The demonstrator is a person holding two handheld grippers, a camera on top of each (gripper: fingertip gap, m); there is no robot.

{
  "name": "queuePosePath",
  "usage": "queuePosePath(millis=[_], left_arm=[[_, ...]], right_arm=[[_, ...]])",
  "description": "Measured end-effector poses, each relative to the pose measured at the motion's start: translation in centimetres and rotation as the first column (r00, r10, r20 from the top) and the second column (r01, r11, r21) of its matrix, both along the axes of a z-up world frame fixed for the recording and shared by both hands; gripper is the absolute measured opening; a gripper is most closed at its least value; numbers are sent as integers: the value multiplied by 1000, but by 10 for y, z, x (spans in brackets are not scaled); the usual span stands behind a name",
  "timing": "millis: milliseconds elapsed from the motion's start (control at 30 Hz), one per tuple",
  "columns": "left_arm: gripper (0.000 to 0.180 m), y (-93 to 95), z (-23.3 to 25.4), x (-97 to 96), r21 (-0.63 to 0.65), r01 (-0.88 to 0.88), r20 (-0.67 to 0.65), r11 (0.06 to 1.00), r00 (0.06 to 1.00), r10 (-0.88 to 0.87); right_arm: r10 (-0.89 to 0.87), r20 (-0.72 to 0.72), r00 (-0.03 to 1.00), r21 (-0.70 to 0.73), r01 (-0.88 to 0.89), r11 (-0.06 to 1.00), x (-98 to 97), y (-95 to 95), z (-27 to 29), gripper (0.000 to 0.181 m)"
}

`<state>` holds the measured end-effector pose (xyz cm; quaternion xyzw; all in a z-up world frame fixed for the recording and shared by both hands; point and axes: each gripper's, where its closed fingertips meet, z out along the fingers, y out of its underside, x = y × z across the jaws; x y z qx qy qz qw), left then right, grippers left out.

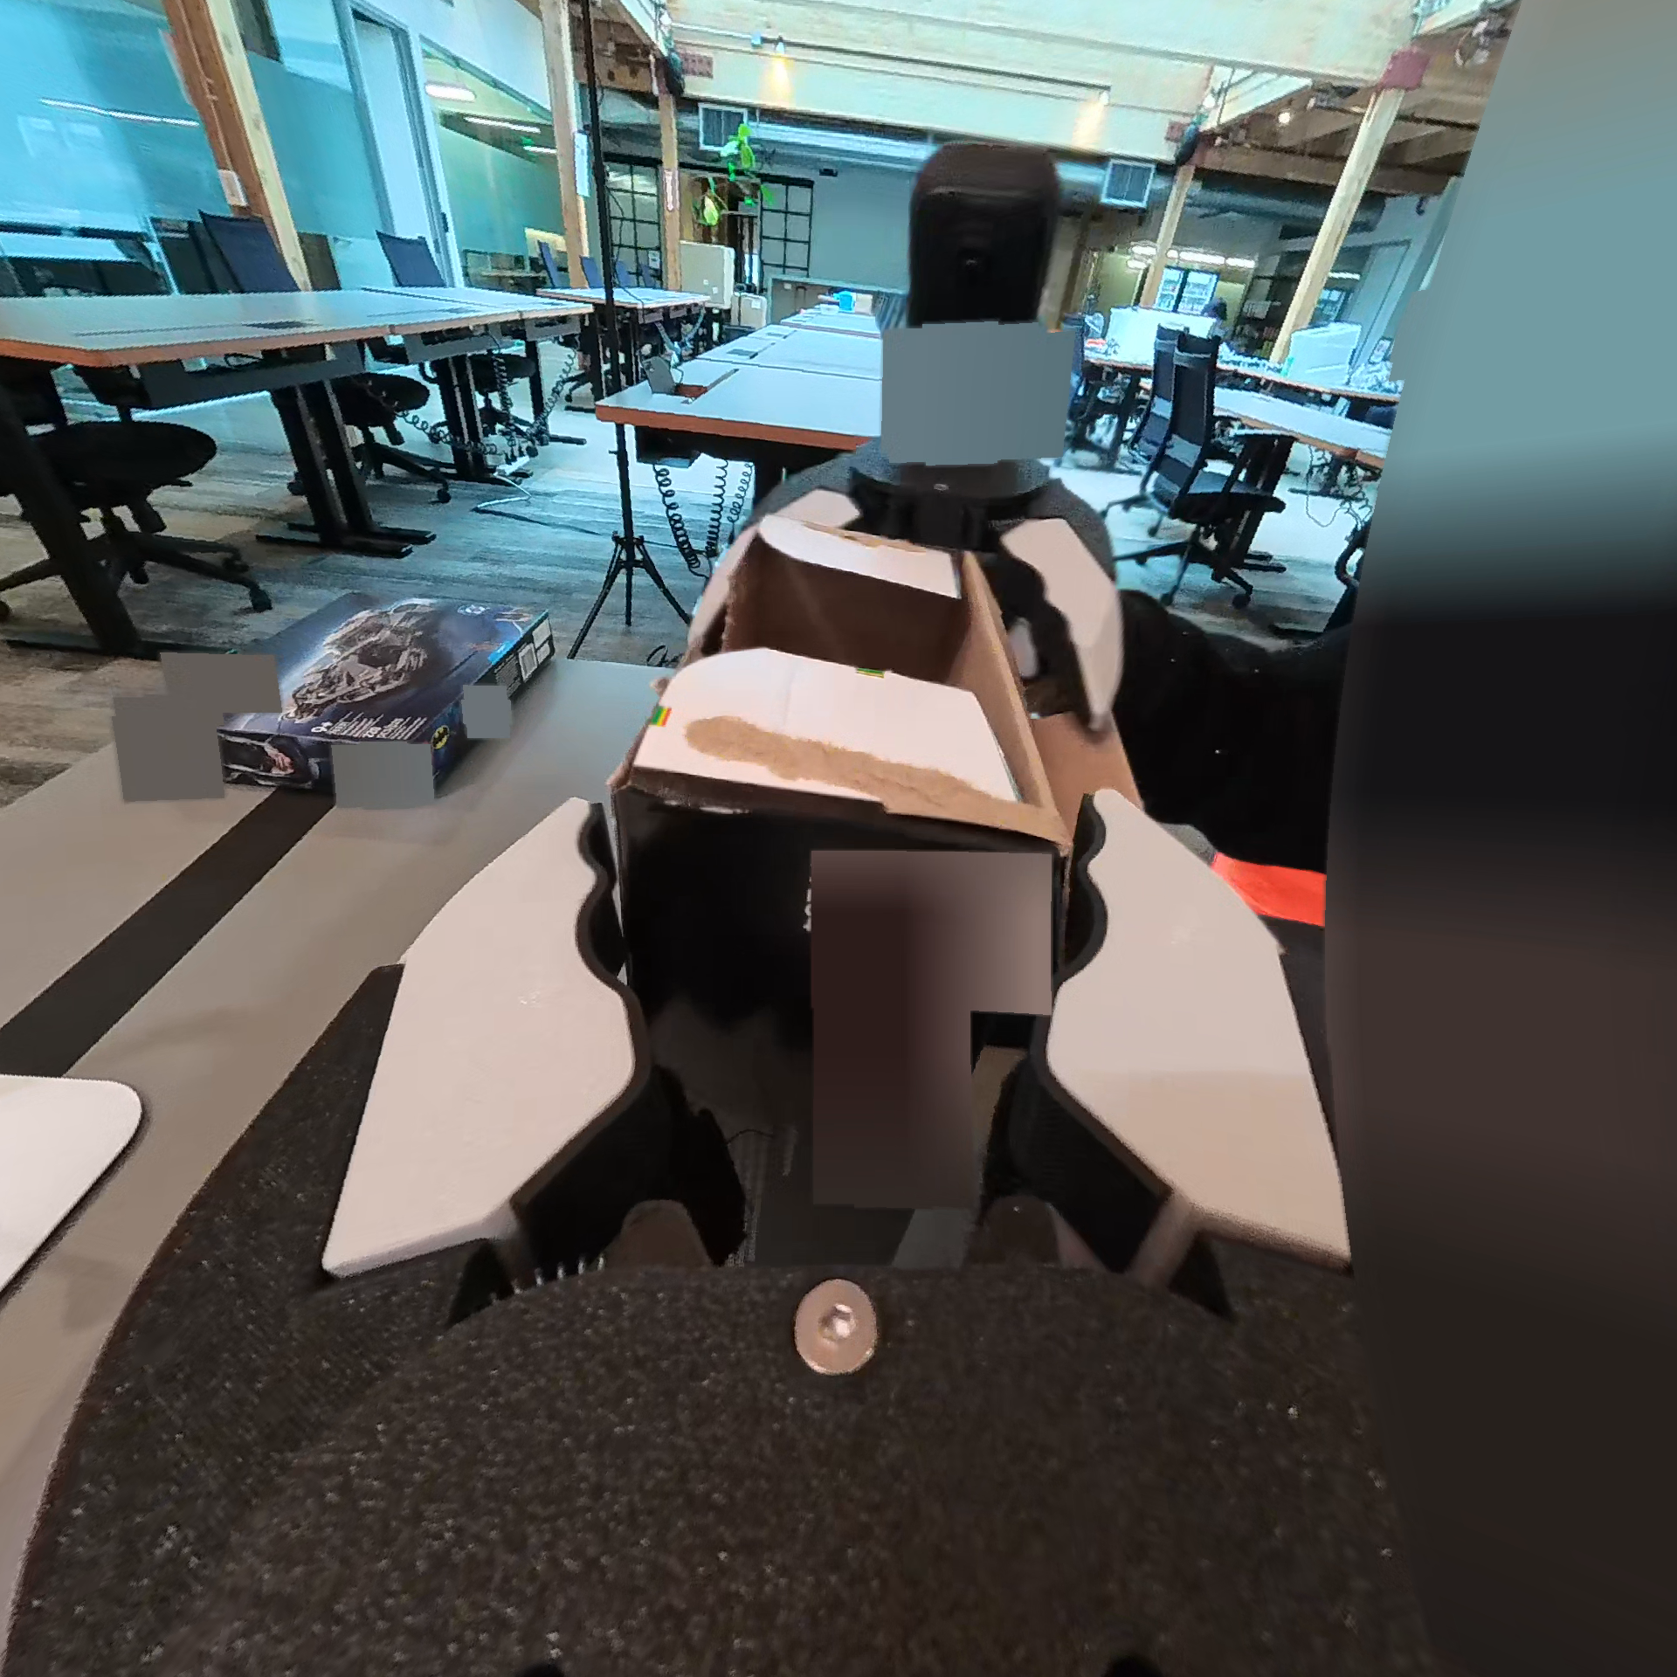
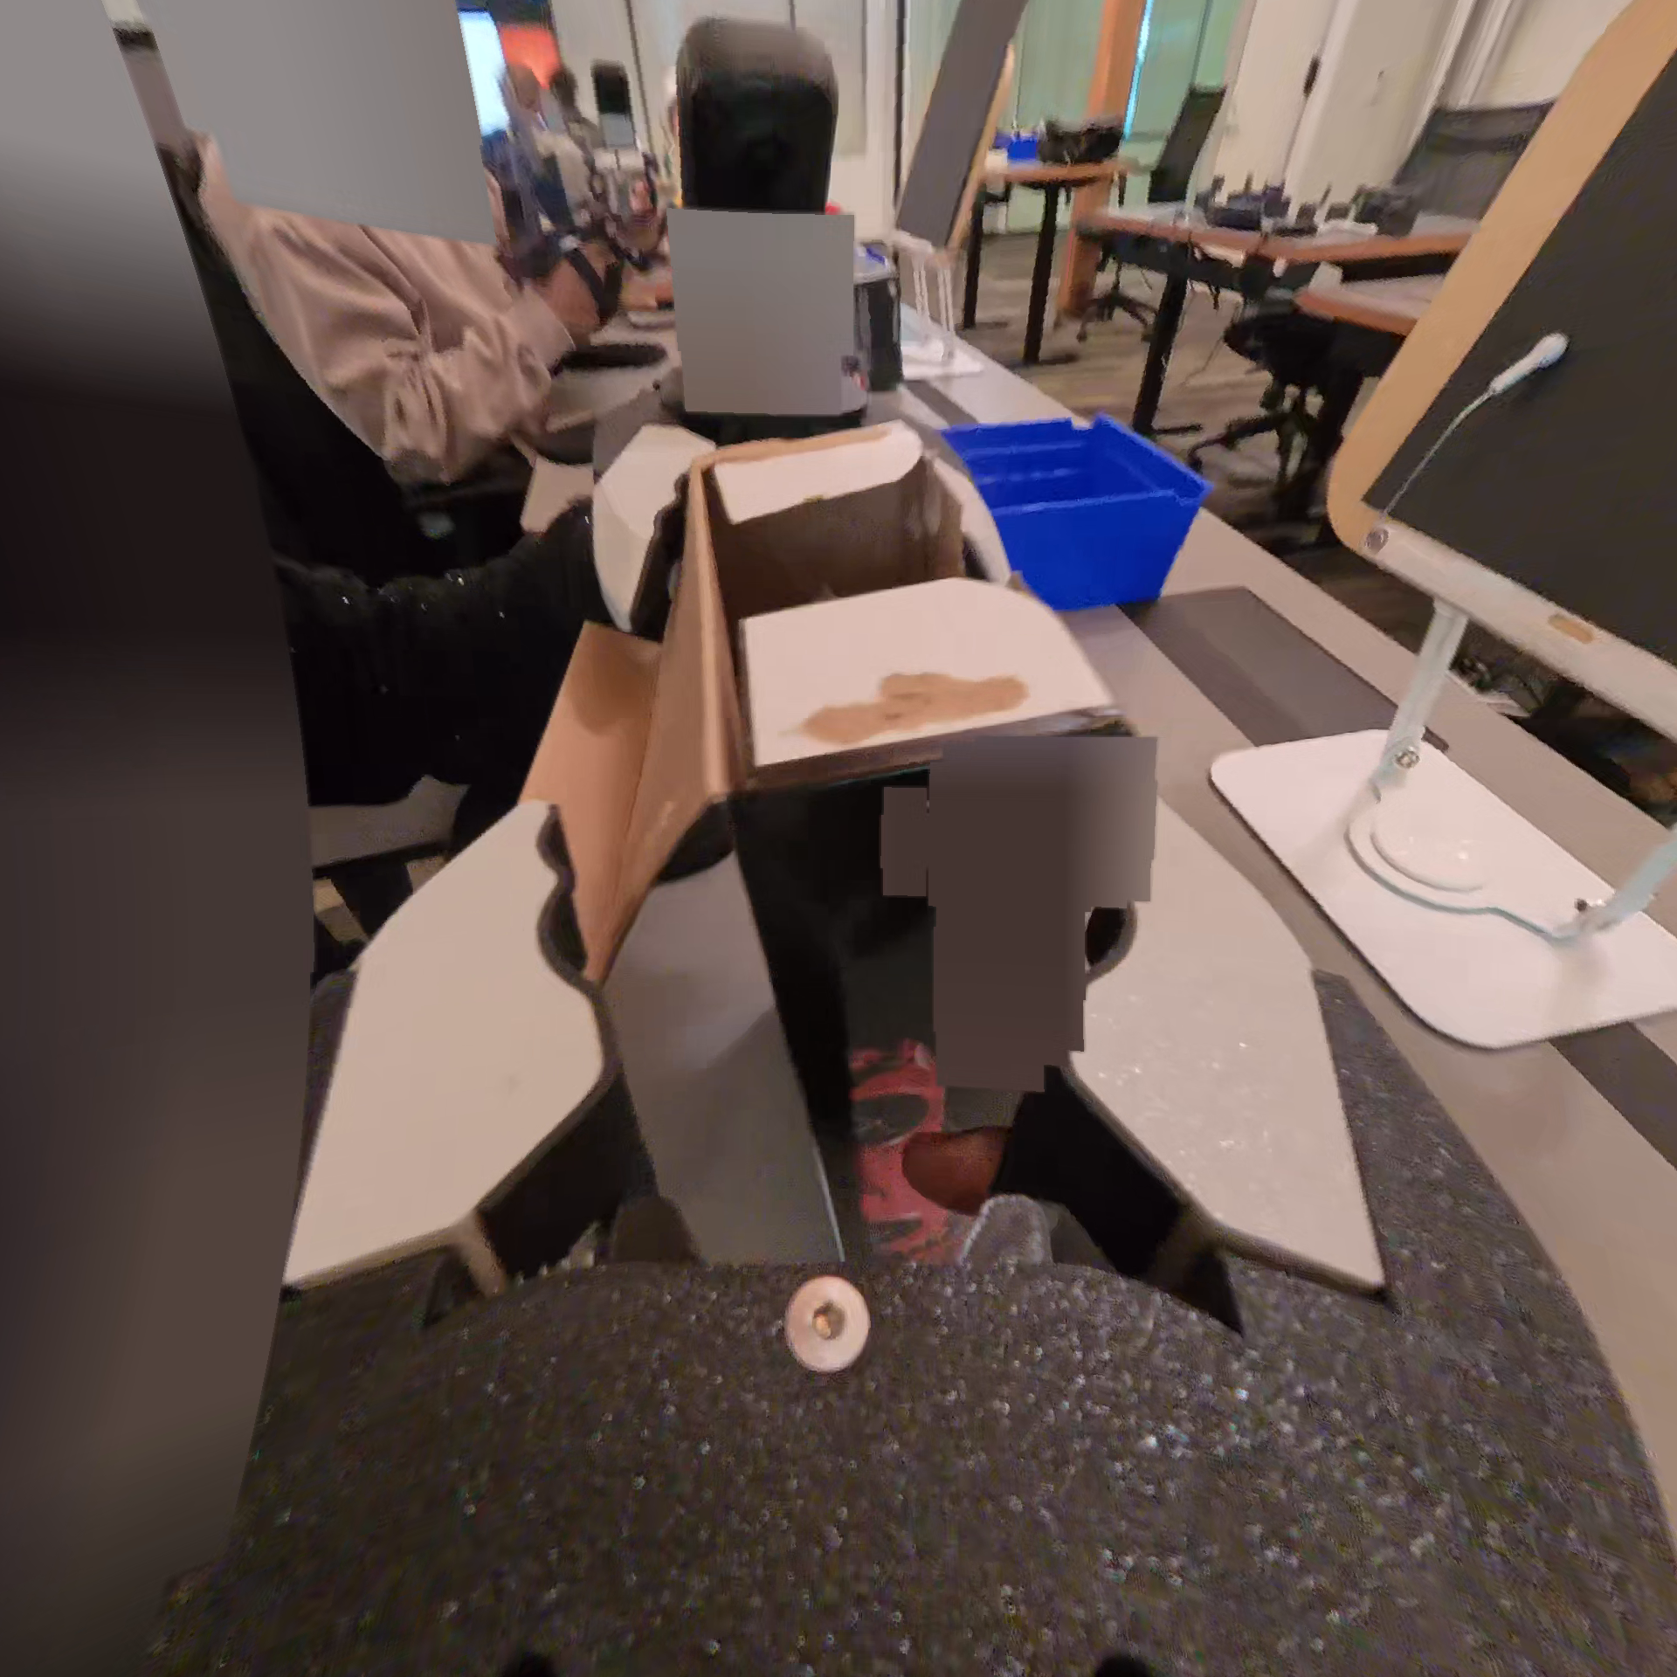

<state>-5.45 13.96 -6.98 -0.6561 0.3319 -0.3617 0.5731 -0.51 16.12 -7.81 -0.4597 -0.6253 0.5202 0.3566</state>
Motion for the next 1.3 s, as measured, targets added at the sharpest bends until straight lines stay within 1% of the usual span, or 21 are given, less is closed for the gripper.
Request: queuePosePath(millis=[100,133,267,367,533,633,733,800,900,933,967,1033,1167,1233,1267,1300], left_arm=[[94,0,0,1,0,13,-7,1000,1000,-13],[93,0,0,1,3,21,-5,1000,1000,-21],[87,1,0,-1,55,3,-24,998,1000,-2],[86,-2,-2,0,85,-4,-88,996,996,12],[85,-7,-2,3,132,-2,-114,991,993,17],[85,-8,-3,4,102,4,-140,995,990,11],[88,-6,-3,1,67,-5,-135,998,991,14],[92,-3,-5,1,74,-13,-143,997,989,23],[110,5,-23,-2,94,-56,-242,994,967,77],[101,4,-25,0,94,-41,-231,995,971,62],[89,5,-23,0,114,-37,-200,993,978,59],[86,4,-21,1,139,-28,-166,990,985,51],[85,0,-21,3,145,-5,-178,989,983,31],[85,1,-22,2,137,0,-178,991,984,25],[85,0,-22,1,135,5,-176,991,984,19],[85,0,-22,1,133,8,-181,991,983,16]], right_arm=[[59,-83,995,-44,-63,997,-4,8,12,90],[77,-92,993,-26,-79,997,-5,9,12,89],[119,-126,985,52,-113,992,-3,5,12,75],[142,-141,980,97,-129,987,2,0,14,74],[146,-168,975,127,-126,984,4,-3,14,74],[144,-178,973,119,-124,985,3,-1,14,74],[149,-177,973,109,-131,985,2,0,14,74],[148,-178,973,100,-132,986,2,1,14,74],[147,-185,972,85,-133,987,0,4,14,73],[147,-186,971,81,-134,988,0,5,13,73],[145,-188,971,78,-133,988,0,6,13,73],[137,-190,972,72,-125,990,-1,6,14,73],[101,-203,974,51,-92,994,-3,12,14,80],[39,-156,987,112,-21,993,-9,20,3,107],[25,-138,990,130,-7,991,-11,23,-2,115],[36,-155,987,122,-17,992,-11,22,-1,112]])
